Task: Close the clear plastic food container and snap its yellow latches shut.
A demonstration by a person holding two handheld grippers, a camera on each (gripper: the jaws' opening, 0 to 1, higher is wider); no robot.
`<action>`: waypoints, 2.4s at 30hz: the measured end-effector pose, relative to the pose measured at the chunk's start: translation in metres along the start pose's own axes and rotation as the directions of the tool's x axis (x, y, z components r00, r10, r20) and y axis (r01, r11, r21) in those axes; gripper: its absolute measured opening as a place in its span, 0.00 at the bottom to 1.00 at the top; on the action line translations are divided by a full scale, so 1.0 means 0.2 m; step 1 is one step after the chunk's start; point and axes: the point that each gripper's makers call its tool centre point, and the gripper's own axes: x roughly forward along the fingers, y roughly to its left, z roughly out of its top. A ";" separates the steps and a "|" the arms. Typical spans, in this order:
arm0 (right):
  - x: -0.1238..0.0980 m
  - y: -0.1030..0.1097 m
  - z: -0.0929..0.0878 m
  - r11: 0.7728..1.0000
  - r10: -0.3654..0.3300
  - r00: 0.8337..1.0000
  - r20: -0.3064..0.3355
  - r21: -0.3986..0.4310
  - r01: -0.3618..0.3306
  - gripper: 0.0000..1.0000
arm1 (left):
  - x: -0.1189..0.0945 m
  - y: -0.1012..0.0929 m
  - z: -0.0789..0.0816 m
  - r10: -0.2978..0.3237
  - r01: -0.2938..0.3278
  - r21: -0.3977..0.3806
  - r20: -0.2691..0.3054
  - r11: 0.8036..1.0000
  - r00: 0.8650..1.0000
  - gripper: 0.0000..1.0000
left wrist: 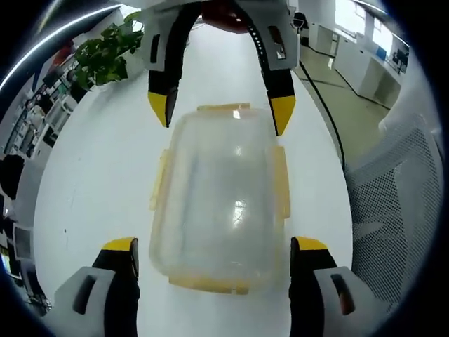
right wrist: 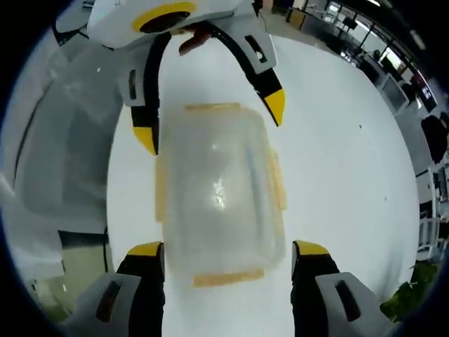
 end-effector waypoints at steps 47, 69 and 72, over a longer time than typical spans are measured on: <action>0.06 0.03 0.07 0.998 0.023 0.999 -0.026 -0.054 -0.025 0.72 | 0.01 -0.01 -0.10 -0.029 0.030 0.021 -0.030 0.999 0.999 0.82; 0.13 0.06 0.30 0.997 0.025 0.999 -0.021 -0.067 -0.026 0.71 | -0.09 0.00 -0.32 -0.016 0.017 0.004 -0.052 1.000 0.999 0.82; 0.14 0.06 0.32 0.997 0.027 0.999 -0.022 -0.072 -0.029 0.71 | -0.10 -0.01 -0.35 -0.015 0.015 0.000 -0.056 1.000 0.998 0.82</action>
